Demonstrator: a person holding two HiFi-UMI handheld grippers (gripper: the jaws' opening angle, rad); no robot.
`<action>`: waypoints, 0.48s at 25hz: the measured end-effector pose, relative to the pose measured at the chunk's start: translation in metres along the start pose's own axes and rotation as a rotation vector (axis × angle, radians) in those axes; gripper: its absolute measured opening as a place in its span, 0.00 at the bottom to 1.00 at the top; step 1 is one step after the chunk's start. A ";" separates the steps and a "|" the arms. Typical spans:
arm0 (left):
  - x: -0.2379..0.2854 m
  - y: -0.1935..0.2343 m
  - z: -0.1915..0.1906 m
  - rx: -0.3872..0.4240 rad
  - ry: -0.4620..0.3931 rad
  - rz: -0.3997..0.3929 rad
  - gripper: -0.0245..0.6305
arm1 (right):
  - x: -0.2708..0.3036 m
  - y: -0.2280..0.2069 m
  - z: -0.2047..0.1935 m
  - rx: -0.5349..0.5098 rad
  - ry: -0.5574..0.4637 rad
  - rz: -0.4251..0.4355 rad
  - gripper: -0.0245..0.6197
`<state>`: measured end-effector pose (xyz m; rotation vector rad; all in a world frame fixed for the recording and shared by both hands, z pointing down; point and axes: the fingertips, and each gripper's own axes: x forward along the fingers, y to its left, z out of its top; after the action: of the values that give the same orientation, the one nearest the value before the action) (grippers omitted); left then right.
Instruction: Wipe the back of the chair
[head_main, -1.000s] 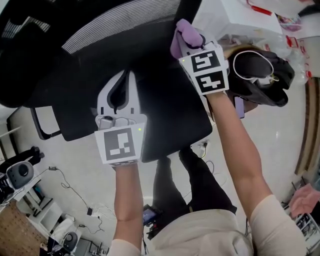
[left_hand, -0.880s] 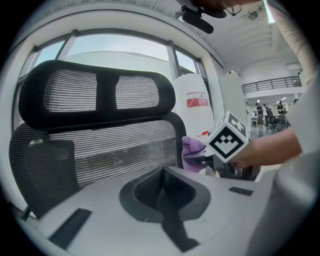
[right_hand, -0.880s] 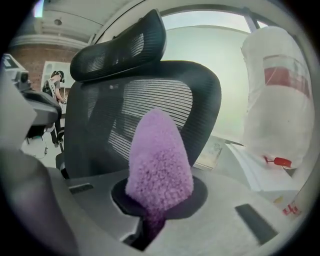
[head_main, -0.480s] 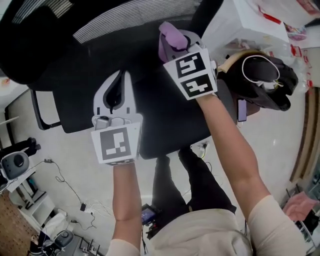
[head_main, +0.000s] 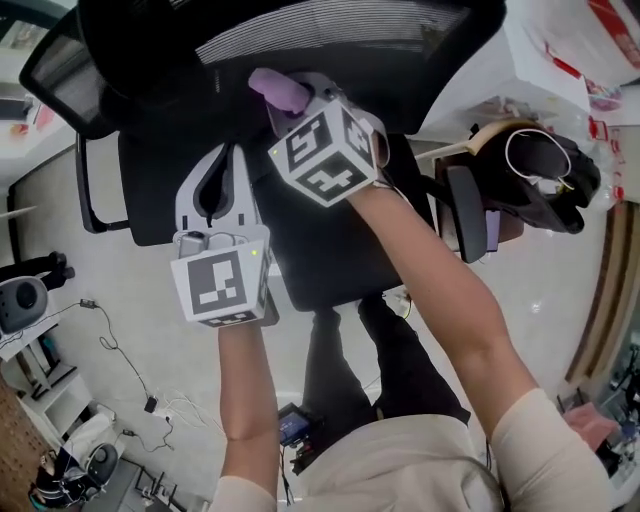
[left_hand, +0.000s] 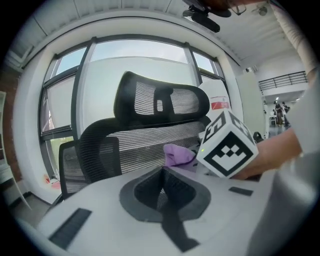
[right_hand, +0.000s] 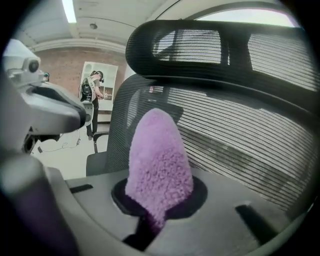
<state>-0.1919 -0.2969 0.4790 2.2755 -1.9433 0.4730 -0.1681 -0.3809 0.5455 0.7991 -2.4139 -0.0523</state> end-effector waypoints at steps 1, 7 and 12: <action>-0.003 0.005 0.003 0.009 -0.024 -0.001 0.05 | -0.001 0.000 0.000 -0.003 0.004 -0.003 0.07; -0.012 0.017 0.017 0.019 -0.054 -0.004 0.05 | -0.007 0.003 0.002 -0.005 0.031 -0.007 0.07; -0.019 0.015 0.031 0.033 -0.058 -0.018 0.05 | -0.022 0.006 0.002 0.005 0.045 0.001 0.07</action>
<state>-0.2040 -0.2908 0.4424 2.3511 -1.9538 0.4450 -0.1589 -0.3639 0.5337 0.7927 -2.3735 -0.0276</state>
